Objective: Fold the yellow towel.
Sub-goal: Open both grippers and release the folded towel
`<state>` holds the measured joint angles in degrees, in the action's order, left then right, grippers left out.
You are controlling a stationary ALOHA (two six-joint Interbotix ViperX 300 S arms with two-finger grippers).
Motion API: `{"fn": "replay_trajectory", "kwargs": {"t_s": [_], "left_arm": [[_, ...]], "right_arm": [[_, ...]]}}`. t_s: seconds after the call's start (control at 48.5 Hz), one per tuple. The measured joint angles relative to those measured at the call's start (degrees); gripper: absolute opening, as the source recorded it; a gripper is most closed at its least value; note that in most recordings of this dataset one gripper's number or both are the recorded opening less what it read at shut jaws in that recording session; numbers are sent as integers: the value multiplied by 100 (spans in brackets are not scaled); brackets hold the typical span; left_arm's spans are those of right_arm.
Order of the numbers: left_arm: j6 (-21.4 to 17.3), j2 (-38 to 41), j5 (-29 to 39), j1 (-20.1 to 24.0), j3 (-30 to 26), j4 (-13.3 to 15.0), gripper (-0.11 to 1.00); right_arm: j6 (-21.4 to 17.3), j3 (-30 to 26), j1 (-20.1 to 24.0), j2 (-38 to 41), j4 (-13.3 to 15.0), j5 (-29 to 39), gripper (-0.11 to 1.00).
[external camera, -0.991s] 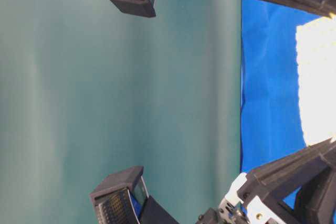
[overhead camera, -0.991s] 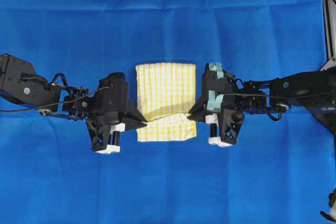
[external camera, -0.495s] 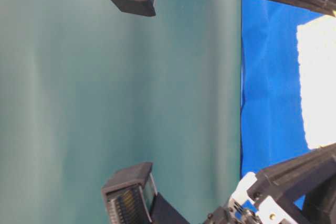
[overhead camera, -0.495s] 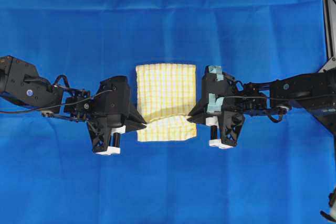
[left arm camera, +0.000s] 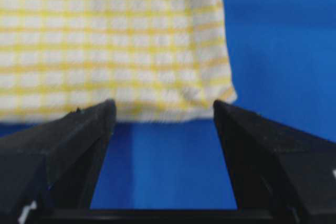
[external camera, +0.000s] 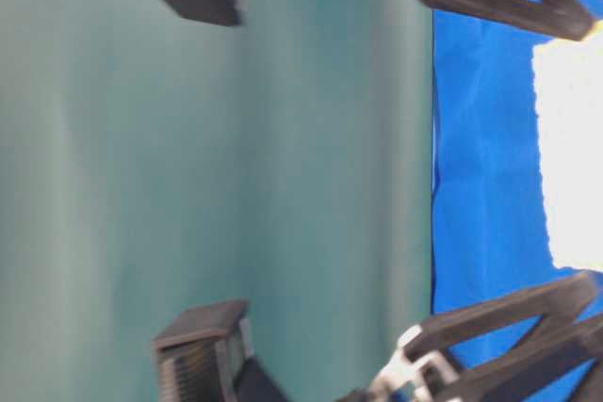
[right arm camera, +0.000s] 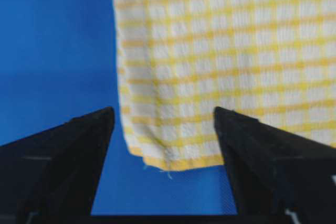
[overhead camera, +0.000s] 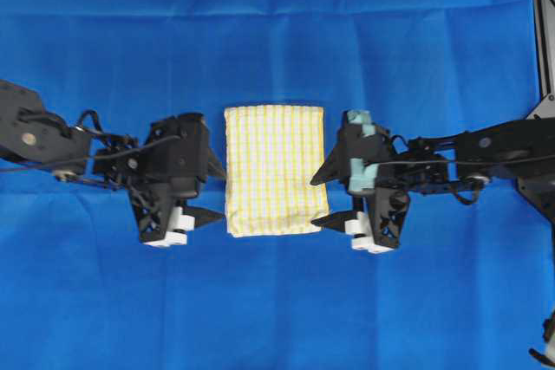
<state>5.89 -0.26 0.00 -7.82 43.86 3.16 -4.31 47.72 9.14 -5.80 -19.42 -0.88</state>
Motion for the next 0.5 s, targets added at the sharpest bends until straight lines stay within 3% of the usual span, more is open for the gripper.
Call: {"fn": "replay_trajectory", "kwargs": {"t_s": [0.268, 0.495], "left_arm": [[-114, -1134, 343, 35, 475, -9, 66], [-290, -2329, -105, 44, 1204, -9, 66]], "right_arm": [[35, 378, 0, -1301, 483, 246, 71], [44, 923, -202, -2452, 703, 264, 71]]}}
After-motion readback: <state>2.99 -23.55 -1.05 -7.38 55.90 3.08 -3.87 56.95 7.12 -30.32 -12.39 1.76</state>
